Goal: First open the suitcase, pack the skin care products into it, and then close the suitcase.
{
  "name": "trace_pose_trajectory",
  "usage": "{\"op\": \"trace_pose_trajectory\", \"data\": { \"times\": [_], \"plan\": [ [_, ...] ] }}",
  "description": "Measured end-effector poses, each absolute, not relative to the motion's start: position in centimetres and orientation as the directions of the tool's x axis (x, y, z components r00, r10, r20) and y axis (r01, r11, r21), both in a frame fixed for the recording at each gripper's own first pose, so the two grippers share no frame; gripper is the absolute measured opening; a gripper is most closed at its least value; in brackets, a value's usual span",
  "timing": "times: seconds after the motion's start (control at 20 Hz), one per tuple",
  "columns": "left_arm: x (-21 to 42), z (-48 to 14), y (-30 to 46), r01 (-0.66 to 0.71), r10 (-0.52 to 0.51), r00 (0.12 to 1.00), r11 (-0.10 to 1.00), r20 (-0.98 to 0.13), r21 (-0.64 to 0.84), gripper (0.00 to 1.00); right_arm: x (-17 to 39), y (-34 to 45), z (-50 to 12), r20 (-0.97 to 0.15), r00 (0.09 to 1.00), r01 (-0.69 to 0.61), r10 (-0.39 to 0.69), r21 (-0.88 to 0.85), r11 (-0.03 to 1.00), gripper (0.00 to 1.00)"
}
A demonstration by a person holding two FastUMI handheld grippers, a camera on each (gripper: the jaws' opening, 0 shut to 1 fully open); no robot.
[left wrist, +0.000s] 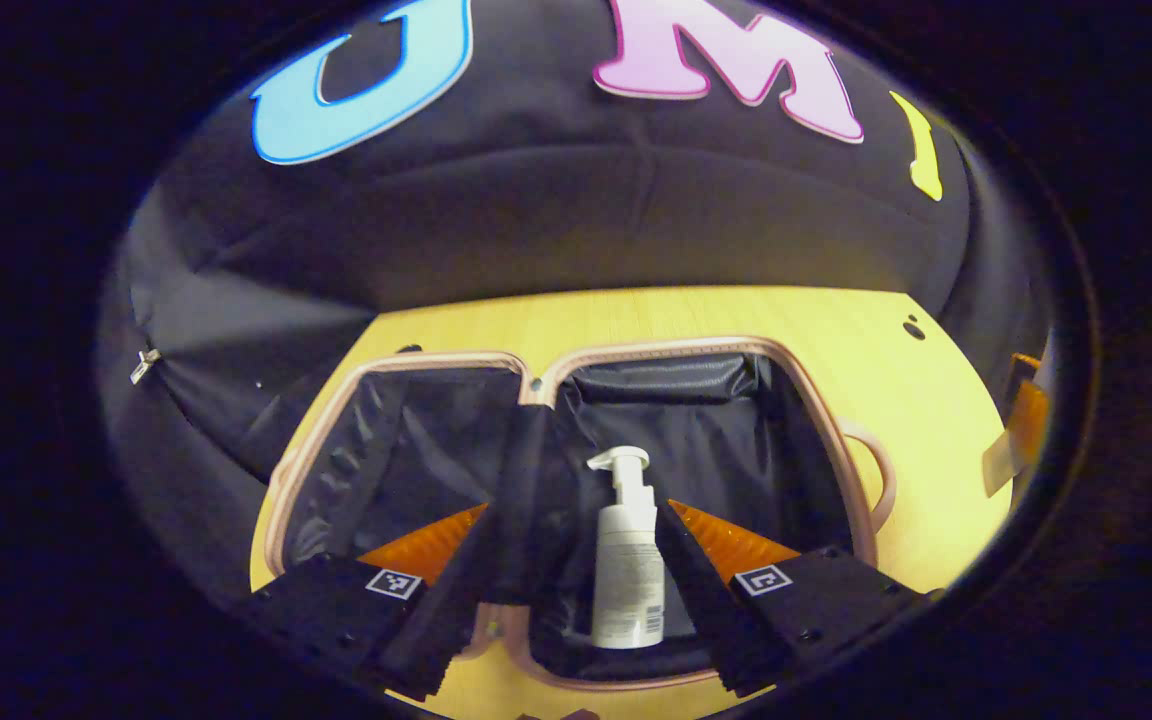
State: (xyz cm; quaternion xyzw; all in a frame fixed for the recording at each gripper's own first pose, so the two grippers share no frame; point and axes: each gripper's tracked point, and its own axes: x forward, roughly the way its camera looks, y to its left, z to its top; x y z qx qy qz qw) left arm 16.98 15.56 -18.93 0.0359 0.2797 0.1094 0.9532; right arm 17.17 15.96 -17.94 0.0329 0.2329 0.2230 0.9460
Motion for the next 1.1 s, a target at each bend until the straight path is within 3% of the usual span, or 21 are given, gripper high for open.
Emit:
{"op": "trace_pose_trajectory", "data": {
  "times": [0.1, 0.25, 0.4, 0.5, 0.7, 0.75, 0.8, 0.9, 0.95, 1.0, 1.1],
  "plan": [
    [13.7, -15.6, 17.2, -0.176, 0.214, 0.869, 0.976, -0.447, 0.127, 0.98, 17.2, 18.1, -19.7, -0.481, 0.769, -0.370, 0.420, 0.201, 0.907, 0.43],
    [9.0, -13.4, 18.6, -0.181, 0.187, 0.892, 0.982, -0.412, 0.052, 0.98, 17.2, 21.0, -23.0, -0.558, 0.726, -0.347, 0.402, 0.208, 0.915, 0.43],
    [5.7, -12.9, 16.3, -0.140, 0.018, 0.891, 0.961, -0.454, -0.237, 0.98, 16.3, 22.9, -27.4, -0.671, 0.658, -0.229, 0.343, 0.256, 0.939, 0.43],
    [4.3, -13.0, 15.8, -0.145, -0.036, 0.898, 0.917, -0.439, -0.371, 0.96, 16.3, 22.6, -29.8, -0.720, 0.627, -0.209, 0.299, 0.215, 0.954, 0.43],
    [3.2, -14.5, 19.3, -0.189, 0.021, 0.881, 0.932, -0.472, -0.310, 0.96, 16.1, 22.7, -33.0, -0.789, 0.564, -0.175, 0.245, 0.176, 0.969, 0.43],
    [3.1, -14.6, 19.9, -0.197, 0.037, 0.878, 0.937, -0.478, -0.290, 0.96, 16.0, 22.2, -33.7, -0.806, 0.548, -0.164, 0.222, 0.157, 0.974, 0.35],
    [3.0, -14.7, 20.4, -0.203, 0.047, 0.876, 0.938, -0.480, -0.279, 0.96, 15.6, 22.0, -34.1, -0.826, 0.524, -0.154, 0.206, 0.146, 0.977, 0.43],
    [2.6, -14.7, 21.3, -0.217, 0.057, 0.874, 0.935, -0.483, -0.281, 0.96, 15.7, 22.6, -34.1, -0.830, 0.518, -0.147, 0.206, 0.151, 0.978, 0.49],
    [2.6, -14.8, 21.9, -0.230, 0.067, 0.873, 0.930, -0.483, -0.286, 0.96, 16.0, 22.4, -33.9, -0.820, 0.537, -0.144, 0.198, 0.142, 0.979, 0.49],
    [2.6, -15.1, 22.6, -0.247, 0.076, 0.869, 0.923, -0.488, -0.295, 0.96, 16.4, 22.4, -33.3, -0.810, 0.551, -0.143, 0.202, 0.147, 0.979, 0.40],
    [2.3, -15.5, 24.6, -0.289, 0.109, 0.864, 0.907, -0.492, -0.306, 0.96, 16.6, 22.7, -32.7, -0.801, 0.558, -0.136, 0.216, 0.168, 0.976, 0.54]
  ]
}}
